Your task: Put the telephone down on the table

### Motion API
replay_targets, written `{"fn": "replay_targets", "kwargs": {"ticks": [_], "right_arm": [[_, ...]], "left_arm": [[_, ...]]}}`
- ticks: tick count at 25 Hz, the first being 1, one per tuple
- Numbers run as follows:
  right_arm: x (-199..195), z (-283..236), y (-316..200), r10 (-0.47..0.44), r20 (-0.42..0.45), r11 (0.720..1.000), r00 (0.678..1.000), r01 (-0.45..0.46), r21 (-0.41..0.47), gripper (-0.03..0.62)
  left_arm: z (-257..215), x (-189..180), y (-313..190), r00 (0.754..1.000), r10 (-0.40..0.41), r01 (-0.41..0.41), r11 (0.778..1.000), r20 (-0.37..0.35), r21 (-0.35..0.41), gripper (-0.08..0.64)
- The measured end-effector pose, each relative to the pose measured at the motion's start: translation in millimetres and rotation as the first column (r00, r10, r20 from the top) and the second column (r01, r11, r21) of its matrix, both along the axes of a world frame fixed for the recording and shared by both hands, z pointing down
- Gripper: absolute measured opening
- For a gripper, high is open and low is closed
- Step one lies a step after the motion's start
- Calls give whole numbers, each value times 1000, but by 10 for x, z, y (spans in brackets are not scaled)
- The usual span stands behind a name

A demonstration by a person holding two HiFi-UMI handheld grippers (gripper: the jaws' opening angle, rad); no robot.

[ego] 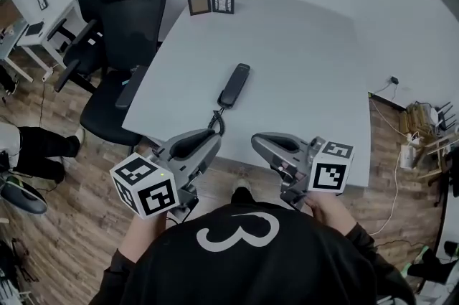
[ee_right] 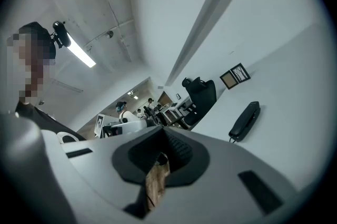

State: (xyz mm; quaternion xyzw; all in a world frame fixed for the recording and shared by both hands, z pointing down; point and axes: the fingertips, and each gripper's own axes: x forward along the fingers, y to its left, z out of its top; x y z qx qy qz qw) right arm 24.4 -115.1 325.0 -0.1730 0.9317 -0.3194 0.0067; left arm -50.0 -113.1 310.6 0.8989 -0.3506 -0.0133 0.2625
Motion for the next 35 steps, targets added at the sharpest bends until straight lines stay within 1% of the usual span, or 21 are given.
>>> {"fn": "replay_targets", "kwargs": {"ticks": [1, 2, 6, 8, 12, 15, 19, 25, 30, 35], "right_arm": [[-36, -62, 78, -9, 5, 1000, 1000, 9, 14, 8], [-64, -117, 151, -17, 7, 999, 1000, 17, 28, 9], [-130, -219, 427, -43, 8, 997, 999, 42, 58, 8], [-160, -214, 596, -52, 6, 997, 999, 51, 64, 8], [-228, -196, 895, -65, -6, 994, 998, 65, 91, 9], [-237, -162, 1036, -59, 10, 996, 998, 58, 66, 8], [-212, -88, 1178, -40, 31, 999, 999, 39, 19, 8], [-168, -12, 1347, -7, 31, 1000, 1000, 7, 13, 8], [-180, 68, 1436, 3, 33, 1000, 999, -2, -8, 8], [-111, 59, 1513, 20, 29, 1000, 999, -20, -6, 8]], "left_arm": [[-52, -17, 96, 1000, 1, -1, 1000, -5, 11, 47], [-99, -26, 185, 1000, 4, -3, 1000, -16, 15, 37], [-187, -48, 495, 996, 16, -16, 1000, -84, -7, 22], [-160, -41, 667, 996, 34, -35, 999, -78, 0, 16], [-55, 10, 938, 998, 54, -53, 998, -28, 19, 12], [2, 52, 1070, 997, 73, -72, 997, -19, 4, 12], [62, 74, 1187, 995, 87, -89, 995, -39, -36, 12], [102, 84, 1298, 995, 89, -92, 994, -48, -53, 12], [151, 67, 1321, 995, 89, -93, 993, -55, -75, 12], [145, 109, 1364, 994, 97, -100, 993, -50, -67, 12]]}}
